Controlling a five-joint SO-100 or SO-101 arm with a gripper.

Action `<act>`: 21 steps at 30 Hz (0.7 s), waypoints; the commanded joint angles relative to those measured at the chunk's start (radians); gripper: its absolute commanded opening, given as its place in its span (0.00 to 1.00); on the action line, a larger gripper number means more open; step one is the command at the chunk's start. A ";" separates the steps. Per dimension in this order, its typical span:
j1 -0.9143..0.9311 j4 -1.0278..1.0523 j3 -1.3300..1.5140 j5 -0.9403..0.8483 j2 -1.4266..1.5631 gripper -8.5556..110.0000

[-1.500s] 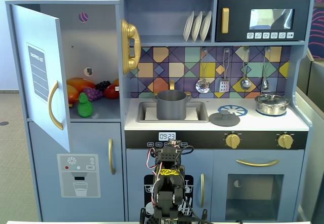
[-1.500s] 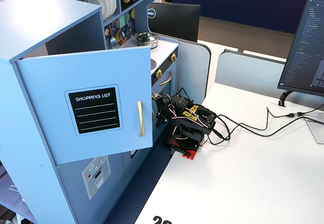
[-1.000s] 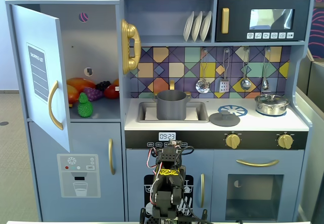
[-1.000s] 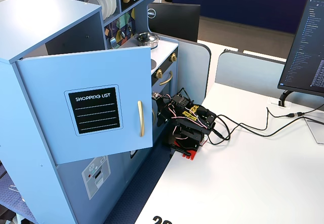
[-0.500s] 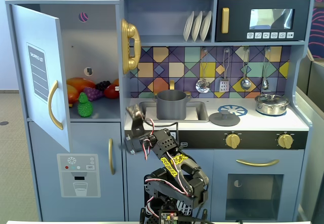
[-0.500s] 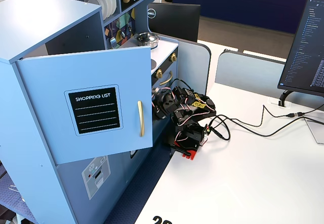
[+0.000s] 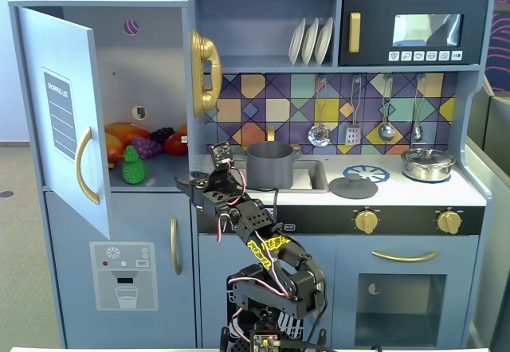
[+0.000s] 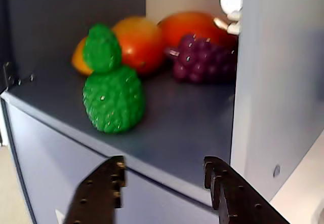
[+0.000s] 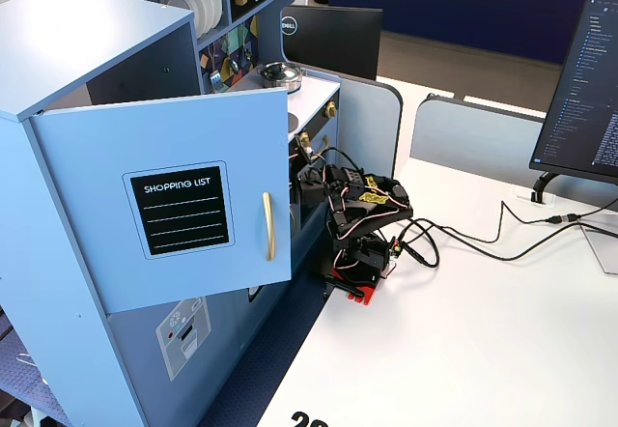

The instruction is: Pick up the green pineapple from the left cabinet and place it in the gray recipient

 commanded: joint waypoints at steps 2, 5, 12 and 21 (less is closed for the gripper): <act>-0.031 -0.077 -0.014 -0.034 -0.006 0.20; -0.031 -0.183 0.020 -0.003 -0.035 0.27; -0.077 -0.353 0.020 -0.009 -0.152 0.35; -0.123 -0.413 -0.031 -0.021 -0.311 0.38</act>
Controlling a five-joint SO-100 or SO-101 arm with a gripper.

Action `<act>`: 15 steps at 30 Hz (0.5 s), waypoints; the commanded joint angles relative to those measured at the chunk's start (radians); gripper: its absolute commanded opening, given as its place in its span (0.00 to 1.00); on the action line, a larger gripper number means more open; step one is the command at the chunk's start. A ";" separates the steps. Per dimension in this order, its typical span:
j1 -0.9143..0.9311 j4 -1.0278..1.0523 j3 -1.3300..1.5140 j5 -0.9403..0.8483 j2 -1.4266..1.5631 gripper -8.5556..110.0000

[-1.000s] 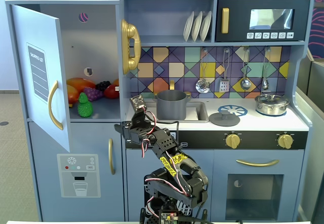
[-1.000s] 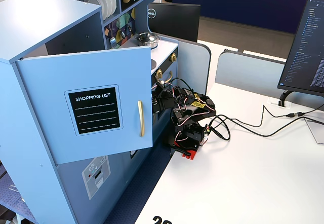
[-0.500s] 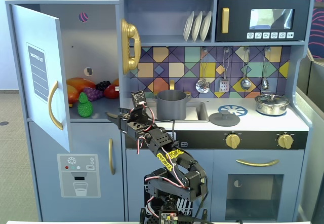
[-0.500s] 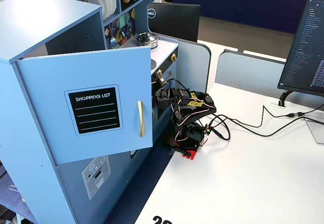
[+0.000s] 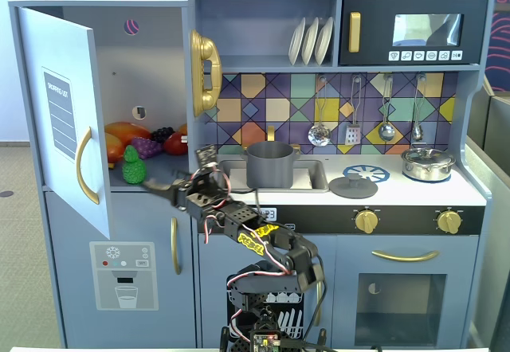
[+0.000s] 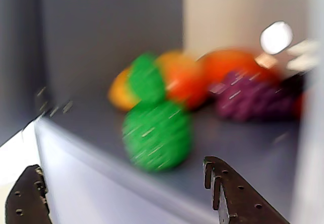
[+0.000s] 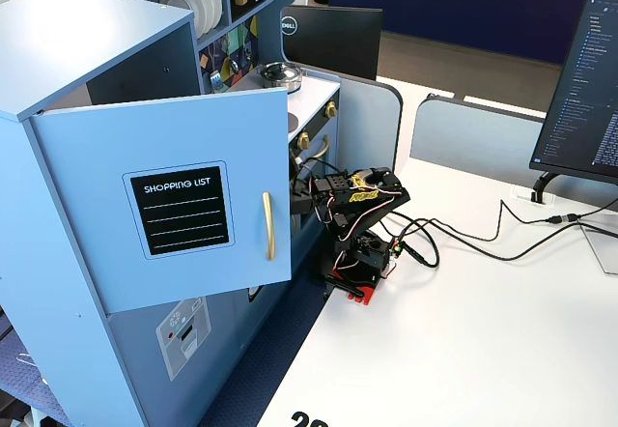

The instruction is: Pick up the green pineapple from the left cabinet and place it in the gray recipient

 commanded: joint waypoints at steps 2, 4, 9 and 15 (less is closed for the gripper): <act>-0.009 0.002 -0.121 -0.018 -0.089 0.38; -0.008 0.017 -0.166 -0.021 -0.132 0.38; -0.028 0.009 -0.236 -0.041 -0.222 0.35; -0.029 -0.023 -0.275 -0.046 -0.304 0.35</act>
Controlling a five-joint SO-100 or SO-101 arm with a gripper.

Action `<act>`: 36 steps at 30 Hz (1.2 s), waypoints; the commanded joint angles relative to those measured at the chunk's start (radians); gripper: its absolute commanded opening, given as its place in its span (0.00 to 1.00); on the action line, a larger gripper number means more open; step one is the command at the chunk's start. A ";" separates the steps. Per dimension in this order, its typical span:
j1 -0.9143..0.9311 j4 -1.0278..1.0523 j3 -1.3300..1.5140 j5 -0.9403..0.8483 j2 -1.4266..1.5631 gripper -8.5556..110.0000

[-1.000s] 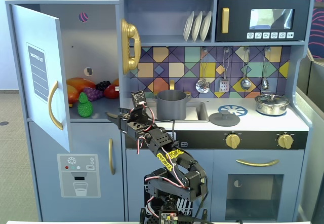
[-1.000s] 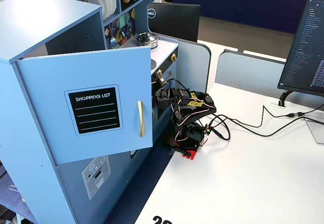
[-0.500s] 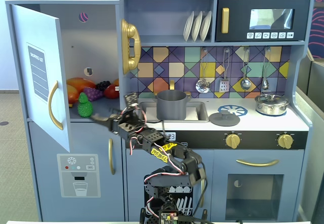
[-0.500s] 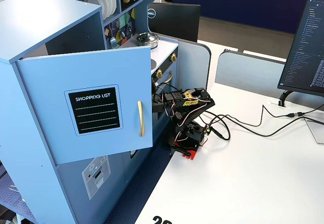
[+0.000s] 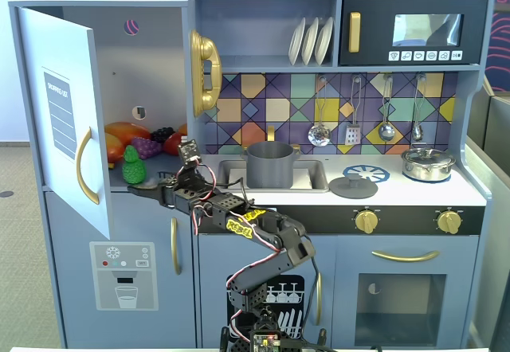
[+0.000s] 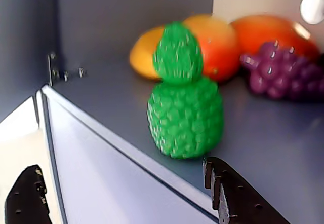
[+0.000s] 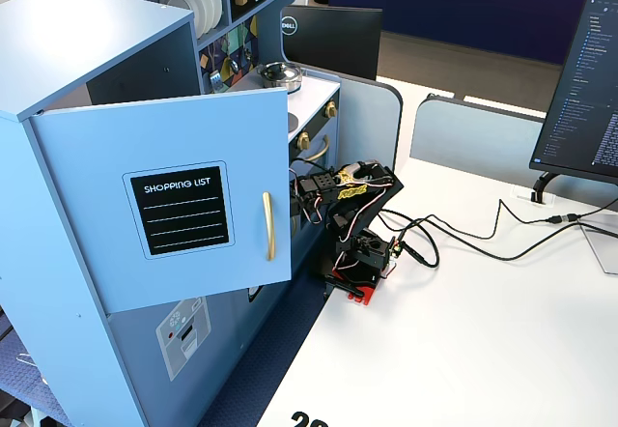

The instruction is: Pick up the green pineapple from the left cabinet and place it in the gray recipient

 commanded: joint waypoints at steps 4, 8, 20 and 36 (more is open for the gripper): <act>0.000 -0.064 -0.143 -0.009 -0.110 0.35; 0.014 -0.091 -0.187 -0.002 -0.179 0.35; 0.063 -0.146 -0.293 0.012 -0.327 0.35; 0.072 -0.158 -0.362 0.017 -0.420 0.38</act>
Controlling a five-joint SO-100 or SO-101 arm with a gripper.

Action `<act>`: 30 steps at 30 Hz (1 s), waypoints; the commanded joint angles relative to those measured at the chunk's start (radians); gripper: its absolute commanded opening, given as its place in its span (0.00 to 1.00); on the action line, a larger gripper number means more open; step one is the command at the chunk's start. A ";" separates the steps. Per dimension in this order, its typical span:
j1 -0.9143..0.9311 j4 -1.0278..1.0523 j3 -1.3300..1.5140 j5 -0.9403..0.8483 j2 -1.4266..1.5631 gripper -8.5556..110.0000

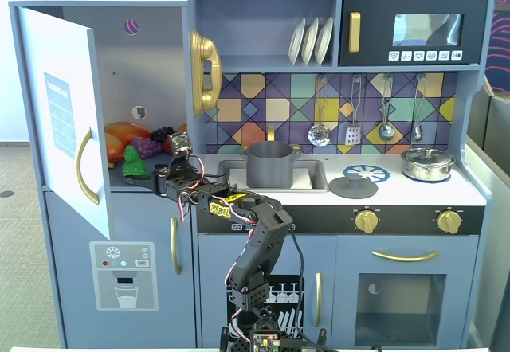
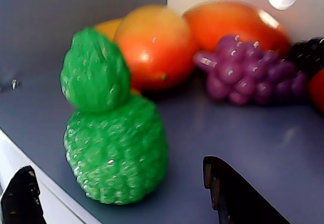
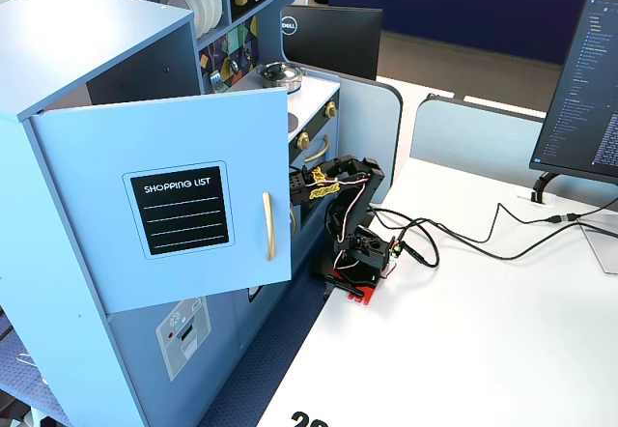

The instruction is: Pick up the green pineapple from the left cabinet and place it in the gray recipient

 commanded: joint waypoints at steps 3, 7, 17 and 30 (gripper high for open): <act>-0.025 -0.046 -0.103 -0.011 -0.035 0.37; -0.029 -0.048 -0.144 -0.012 -0.078 0.37; -0.040 -0.061 -0.276 -0.015 -0.218 0.36; -0.067 -0.067 -0.383 0.044 -0.321 0.07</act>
